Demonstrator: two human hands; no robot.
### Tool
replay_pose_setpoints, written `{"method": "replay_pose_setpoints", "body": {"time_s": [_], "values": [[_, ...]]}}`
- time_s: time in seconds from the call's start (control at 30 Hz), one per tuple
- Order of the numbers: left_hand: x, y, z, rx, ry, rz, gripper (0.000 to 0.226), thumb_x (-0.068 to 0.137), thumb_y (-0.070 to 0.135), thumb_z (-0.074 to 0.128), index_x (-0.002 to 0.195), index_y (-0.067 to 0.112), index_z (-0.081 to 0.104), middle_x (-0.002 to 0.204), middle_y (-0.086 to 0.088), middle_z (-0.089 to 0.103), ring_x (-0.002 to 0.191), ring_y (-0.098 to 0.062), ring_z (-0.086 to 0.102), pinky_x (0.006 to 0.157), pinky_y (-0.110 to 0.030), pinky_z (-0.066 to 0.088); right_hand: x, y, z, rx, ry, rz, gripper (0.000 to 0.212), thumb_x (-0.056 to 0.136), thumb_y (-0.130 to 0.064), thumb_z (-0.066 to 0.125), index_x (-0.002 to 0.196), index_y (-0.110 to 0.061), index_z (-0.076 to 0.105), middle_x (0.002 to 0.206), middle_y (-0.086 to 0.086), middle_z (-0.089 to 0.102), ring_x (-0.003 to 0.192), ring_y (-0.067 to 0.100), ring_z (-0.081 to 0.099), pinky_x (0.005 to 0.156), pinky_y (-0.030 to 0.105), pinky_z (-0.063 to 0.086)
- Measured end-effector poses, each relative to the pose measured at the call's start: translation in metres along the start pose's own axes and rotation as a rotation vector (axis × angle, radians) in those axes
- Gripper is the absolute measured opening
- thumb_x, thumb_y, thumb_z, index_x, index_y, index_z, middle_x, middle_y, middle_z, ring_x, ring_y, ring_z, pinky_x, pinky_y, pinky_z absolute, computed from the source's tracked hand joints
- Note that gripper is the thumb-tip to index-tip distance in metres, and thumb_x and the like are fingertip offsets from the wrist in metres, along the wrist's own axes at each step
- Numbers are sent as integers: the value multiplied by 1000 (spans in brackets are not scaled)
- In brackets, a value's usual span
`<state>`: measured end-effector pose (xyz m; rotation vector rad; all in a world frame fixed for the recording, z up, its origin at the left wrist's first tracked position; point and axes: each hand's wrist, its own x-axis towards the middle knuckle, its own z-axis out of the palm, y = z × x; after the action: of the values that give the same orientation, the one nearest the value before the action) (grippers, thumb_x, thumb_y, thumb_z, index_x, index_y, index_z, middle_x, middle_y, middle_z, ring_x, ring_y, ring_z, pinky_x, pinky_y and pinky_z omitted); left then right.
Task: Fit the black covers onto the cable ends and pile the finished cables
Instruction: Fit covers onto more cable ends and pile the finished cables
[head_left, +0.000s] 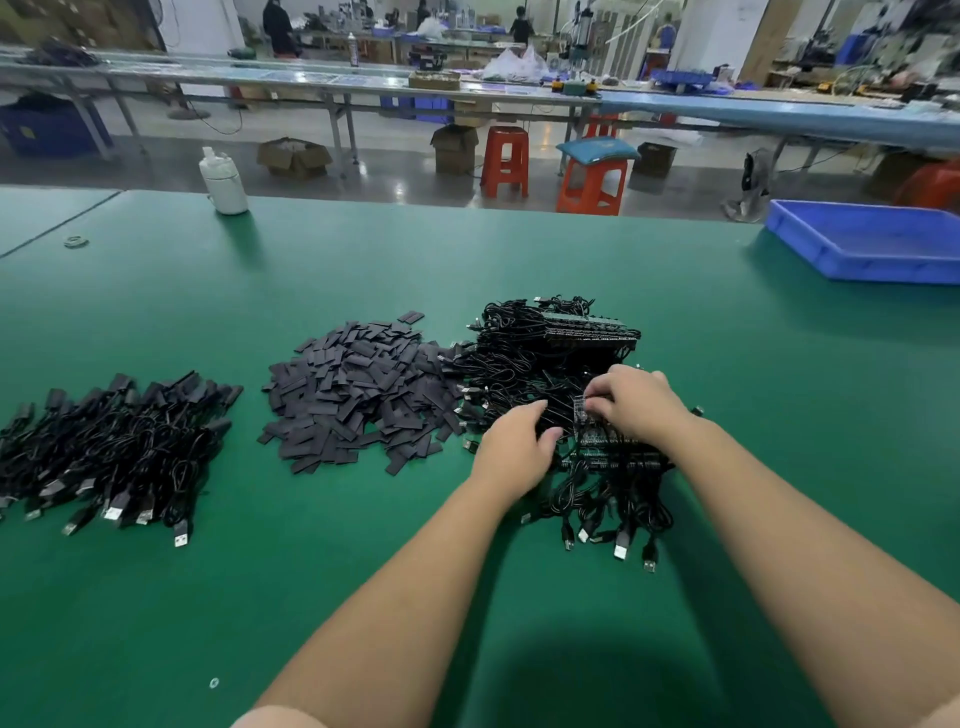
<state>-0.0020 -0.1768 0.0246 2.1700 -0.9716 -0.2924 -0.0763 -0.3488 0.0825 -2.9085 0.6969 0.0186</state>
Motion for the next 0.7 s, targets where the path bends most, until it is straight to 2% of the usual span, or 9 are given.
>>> {"method": "replay_pose_setpoints", "body": {"time_s": [0.07,0.13,0.2,0.27,0.37,0.47,0.53,0.63,0.7], "values": [[6,13,4,-135,2,-65,51,97,40,56,144,20,48,133,0,62,119,-19,58,100,-31,45,-4,-5,-7,18,15,-47,16,99,-39,58,101,-32,72,80,-17,47,97,21,59,103,46,33],[10,24,6,-227,45,-98,42,97,39,56,135,20,59,114,3,70,106,-17,62,88,-25,45,-9,-6,-12,24,16,-89,16,99,-37,57,99,-32,72,80,-16,47,88,19,55,104,47,34],[11,32,7,-244,78,-91,28,97,37,56,117,21,69,94,3,71,89,-16,62,76,-26,45,-13,-6,-15,29,25,-115,17,100,-35,56,101,-29,72,82,-14,48,85,17,52,102,45,38],[12,38,8,-240,60,-85,20,95,36,59,99,20,71,79,1,68,74,-16,57,68,-29,44,-17,-3,-18,38,34,-119,19,100,-33,55,104,-27,73,86,-13,50,86,17,52,100,43,41],[12,45,10,-208,25,-86,22,94,35,60,85,15,65,72,-1,65,63,-15,52,63,-31,44,-23,-1,-22,66,46,-117,21,101,-31,55,106,-24,74,89,-11,52,92,19,56,99,41,42],[13,51,8,-246,4,-121,29,97,32,57,80,8,60,74,-3,70,47,0,53,52,-29,41,-28,-2,-23,93,78,-128,22,100,-29,56,106,-21,75,90,-9,54,97,22,59,94,38,43],[12,56,7,-192,8,-123,29,98,32,55,78,11,60,73,-1,71,50,1,58,54,-29,43,-31,-1,-23,132,109,-112,21,100,-28,56,105,-21,76,92,-7,59,96,22,60,88,36,45],[10,66,9,18,113,-107,30,99,34,52,74,17,56,74,1,65,73,-22,61,61,-33,43,-34,-1,-22,197,162,-90,20,98,-25,58,98,-22,78,94,-3,65,92,21,60,80,34,47],[8,72,11,114,213,-94,27,100,33,49,76,20,53,77,-1,65,77,-26,59,60,-32,36,-35,-1,-23,260,184,-80,19,97,-24,60,93,-22,79,91,-3,65,89,21,60,79,35,48]]}}
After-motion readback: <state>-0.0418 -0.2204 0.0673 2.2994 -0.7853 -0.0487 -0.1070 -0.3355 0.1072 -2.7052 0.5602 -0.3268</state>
